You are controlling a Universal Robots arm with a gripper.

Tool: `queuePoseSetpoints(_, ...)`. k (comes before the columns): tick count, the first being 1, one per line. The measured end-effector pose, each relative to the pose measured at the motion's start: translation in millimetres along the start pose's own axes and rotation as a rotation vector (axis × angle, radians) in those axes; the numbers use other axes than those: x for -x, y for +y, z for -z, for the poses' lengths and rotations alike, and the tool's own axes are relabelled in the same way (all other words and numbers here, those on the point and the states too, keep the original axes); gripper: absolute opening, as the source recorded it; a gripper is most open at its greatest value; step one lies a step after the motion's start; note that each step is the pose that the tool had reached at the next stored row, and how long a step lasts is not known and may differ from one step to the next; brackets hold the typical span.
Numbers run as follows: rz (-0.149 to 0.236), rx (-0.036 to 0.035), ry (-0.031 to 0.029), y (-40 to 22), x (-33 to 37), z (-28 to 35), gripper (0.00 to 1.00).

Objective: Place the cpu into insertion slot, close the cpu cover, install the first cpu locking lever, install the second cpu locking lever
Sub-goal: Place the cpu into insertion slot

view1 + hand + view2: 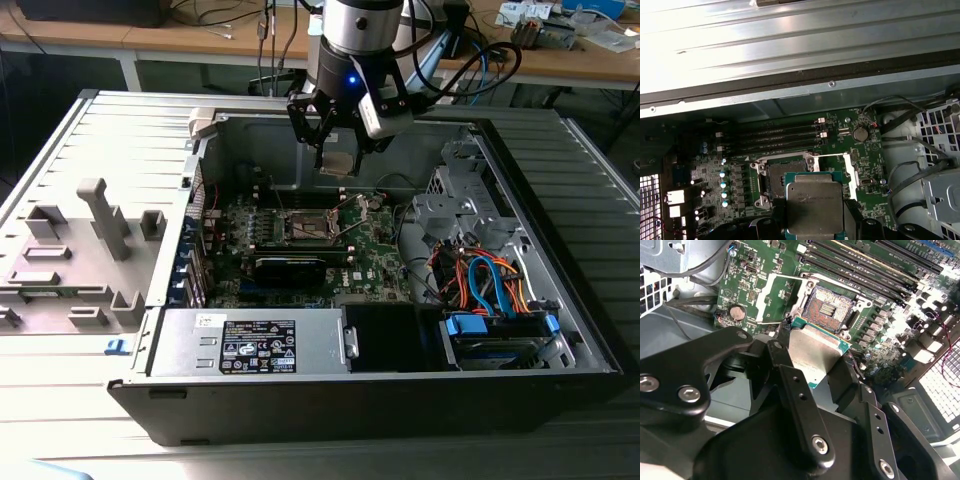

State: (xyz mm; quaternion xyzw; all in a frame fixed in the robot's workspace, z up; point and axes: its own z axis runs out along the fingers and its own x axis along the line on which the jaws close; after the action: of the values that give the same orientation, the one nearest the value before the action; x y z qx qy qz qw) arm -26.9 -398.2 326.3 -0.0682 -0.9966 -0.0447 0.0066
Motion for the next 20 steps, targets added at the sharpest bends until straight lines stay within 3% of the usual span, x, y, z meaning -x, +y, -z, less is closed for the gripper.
queuePoseSetpoints(20, -0.014, 0.0003, -0.0012, 0.0, 0.0, -0.1, 0.55)
